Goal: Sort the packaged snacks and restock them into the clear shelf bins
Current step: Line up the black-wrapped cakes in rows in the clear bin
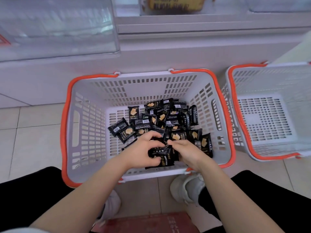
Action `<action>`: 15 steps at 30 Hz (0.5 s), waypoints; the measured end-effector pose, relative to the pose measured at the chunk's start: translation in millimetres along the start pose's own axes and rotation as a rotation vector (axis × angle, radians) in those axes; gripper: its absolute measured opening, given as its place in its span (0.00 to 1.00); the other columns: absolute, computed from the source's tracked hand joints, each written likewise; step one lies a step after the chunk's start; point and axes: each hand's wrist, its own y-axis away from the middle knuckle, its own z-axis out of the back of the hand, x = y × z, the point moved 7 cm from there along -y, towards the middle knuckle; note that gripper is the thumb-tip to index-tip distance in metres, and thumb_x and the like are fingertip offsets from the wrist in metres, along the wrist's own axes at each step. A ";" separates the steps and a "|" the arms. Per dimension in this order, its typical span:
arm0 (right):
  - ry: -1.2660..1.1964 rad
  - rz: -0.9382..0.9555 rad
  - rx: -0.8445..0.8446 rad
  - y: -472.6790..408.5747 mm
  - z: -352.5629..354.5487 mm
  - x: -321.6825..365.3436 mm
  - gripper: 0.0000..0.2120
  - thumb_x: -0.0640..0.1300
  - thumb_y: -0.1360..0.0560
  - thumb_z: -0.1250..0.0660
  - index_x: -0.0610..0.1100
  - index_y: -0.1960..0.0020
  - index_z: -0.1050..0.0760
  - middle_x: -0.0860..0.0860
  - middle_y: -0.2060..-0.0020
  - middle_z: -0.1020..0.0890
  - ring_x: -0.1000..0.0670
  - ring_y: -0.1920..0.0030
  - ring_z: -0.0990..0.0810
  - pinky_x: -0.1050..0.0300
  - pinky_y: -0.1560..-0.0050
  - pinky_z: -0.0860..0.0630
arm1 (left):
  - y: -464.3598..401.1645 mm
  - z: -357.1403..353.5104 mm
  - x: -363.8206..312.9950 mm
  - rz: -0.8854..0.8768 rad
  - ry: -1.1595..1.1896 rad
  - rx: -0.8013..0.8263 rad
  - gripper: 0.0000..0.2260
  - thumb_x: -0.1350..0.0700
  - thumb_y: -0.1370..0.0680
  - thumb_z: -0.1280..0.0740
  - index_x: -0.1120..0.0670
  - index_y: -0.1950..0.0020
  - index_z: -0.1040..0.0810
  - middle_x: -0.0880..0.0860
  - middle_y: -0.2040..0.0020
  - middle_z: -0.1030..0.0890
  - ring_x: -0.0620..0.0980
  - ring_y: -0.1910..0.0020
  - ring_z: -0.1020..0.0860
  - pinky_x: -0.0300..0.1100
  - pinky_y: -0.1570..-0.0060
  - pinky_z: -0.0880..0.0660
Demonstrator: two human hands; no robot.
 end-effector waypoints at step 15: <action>1.776 -0.050 0.179 -22.2 64.1 11.8 0.20 0.33 0.24 0.47 0.44 0.35 0.30 0.44 0.40 0.24 0.41 0.42 0.25 0.49 0.47 0.27 | 5.7 -12.9 63.8 0.478 0.180 -0.023 0.27 0.46 0.23 0.36 0.53 0.27 0.39 0.50 0.35 0.27 0.40 0.47 0.29 0.30 0.49 0.34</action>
